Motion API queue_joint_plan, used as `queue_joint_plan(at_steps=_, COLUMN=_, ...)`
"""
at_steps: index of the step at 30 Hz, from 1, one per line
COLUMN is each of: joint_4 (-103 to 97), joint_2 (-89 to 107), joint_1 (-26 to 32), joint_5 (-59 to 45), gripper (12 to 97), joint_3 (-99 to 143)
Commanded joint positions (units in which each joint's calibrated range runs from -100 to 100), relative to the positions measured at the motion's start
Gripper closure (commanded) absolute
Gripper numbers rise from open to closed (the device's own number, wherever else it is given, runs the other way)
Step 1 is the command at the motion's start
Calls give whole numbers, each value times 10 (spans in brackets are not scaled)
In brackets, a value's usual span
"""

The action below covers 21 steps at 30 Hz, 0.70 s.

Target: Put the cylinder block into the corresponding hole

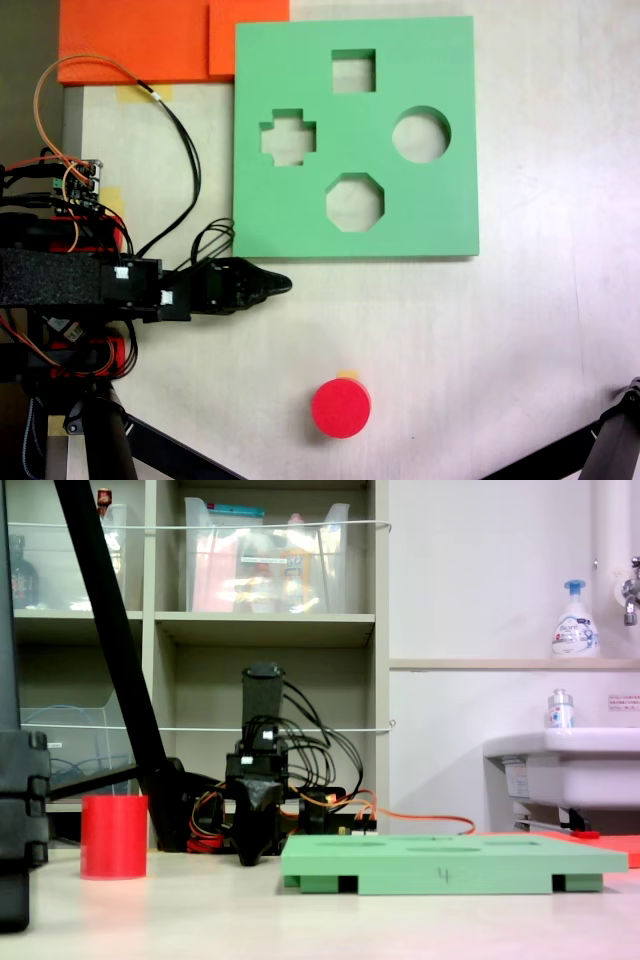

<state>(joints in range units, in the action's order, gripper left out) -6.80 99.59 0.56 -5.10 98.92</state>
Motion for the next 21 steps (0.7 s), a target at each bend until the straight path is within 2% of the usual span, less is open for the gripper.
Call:
queue_joint_plan(at_steps=1, joint_4=46, joint_2=4, joint_1=0, joint_5=-1, gripper=592, joint_3=11)
queue_joint_plan(at_steps=9, joint_4=46, joint_2=4, joint_1=0, joint_5=10, gripper=595, joint_3=11)
queue_joint_plan(at_steps=13, joint_4=40, joint_2=4, joint_1=-13, joint_5=20, gripper=558, joint_3=11)
queue_joint_plan(at_steps=21, joint_4=-328, joint_2=4, joint_1=-26, joint_5=210, gripper=558, joint_3=11)
